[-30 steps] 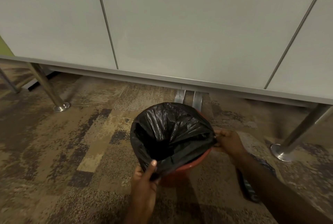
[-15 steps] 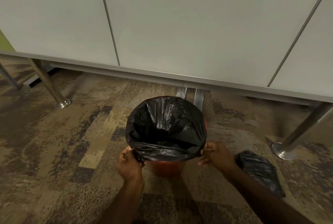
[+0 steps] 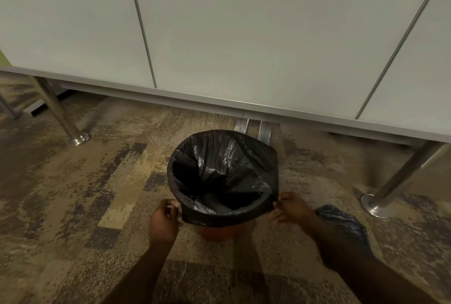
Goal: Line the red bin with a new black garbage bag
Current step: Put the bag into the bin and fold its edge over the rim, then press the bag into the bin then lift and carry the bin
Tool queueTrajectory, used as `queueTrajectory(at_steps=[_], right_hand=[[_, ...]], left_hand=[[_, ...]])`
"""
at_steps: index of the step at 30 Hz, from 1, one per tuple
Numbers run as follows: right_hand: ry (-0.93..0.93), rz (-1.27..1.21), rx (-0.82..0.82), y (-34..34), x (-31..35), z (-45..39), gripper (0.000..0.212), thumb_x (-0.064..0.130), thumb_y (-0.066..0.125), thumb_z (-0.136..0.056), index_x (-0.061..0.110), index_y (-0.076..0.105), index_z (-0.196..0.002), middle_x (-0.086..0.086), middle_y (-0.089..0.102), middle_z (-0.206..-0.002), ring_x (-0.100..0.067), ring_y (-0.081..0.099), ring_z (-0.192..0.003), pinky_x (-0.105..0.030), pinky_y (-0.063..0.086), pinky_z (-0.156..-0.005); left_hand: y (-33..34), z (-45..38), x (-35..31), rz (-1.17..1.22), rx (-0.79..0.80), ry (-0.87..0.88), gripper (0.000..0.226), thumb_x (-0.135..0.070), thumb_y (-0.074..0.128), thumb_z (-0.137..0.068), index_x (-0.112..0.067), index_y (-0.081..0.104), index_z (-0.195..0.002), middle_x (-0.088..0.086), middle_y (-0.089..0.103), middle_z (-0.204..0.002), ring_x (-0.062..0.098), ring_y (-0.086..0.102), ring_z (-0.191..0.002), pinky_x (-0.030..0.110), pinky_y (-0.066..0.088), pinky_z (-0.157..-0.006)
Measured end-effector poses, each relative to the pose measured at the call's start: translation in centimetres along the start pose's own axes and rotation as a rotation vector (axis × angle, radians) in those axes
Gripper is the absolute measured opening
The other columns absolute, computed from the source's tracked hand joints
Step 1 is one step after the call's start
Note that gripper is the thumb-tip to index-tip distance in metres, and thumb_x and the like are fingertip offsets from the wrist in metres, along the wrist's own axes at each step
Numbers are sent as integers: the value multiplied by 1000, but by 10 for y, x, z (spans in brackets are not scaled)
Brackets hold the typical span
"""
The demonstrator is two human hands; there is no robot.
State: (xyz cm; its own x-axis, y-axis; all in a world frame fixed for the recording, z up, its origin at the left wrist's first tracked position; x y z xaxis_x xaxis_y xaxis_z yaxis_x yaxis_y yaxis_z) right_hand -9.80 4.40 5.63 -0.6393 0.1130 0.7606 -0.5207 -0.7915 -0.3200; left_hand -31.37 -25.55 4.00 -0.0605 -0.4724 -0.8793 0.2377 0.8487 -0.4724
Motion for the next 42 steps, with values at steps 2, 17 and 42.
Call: queueTrajectory(at_steps=[2,17,42], right_hand=[[40,50,-32,-8,9,-5,17,11,47,-102,4,62,-105,-18,75,-87,-29,74,-72,-36,58,-62],[-678,1402,46,41,125,21,37,50,45,-98,32,64,-124,3,66,-129,-17,50,-132,-54,10,-122],[-708,1219,56,145,89,48,30,35,49,-87,17,70,-100,-13,72,-104,-34,69,-97,-40,55,-84]], left_hand=[[-16,-7,-12,192,-139,-90,36,-31,41,-106,-1,62,-106,22,69,-87,32,64,-59,50,60,-65],[-21,-18,-81,-17,181,-18,36,-9,60,-89,-13,54,-124,9,69,-100,31,74,-72,44,62,-53],[-28,64,-135,-90,330,430,54,-2,59,-85,-29,58,-132,-8,75,-104,6,71,-92,33,60,-81]])
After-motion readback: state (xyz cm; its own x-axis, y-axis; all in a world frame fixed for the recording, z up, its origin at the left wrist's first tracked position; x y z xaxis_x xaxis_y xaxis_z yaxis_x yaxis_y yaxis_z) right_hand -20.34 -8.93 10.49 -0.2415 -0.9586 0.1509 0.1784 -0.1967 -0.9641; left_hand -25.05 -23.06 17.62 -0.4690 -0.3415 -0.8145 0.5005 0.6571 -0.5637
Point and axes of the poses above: each hand's wrist, its own z-axis away from the middle knuckle, its own y-axis out of the palm, x = y × z, the point moved 7 cm from there along -z, towards the middle knuckle
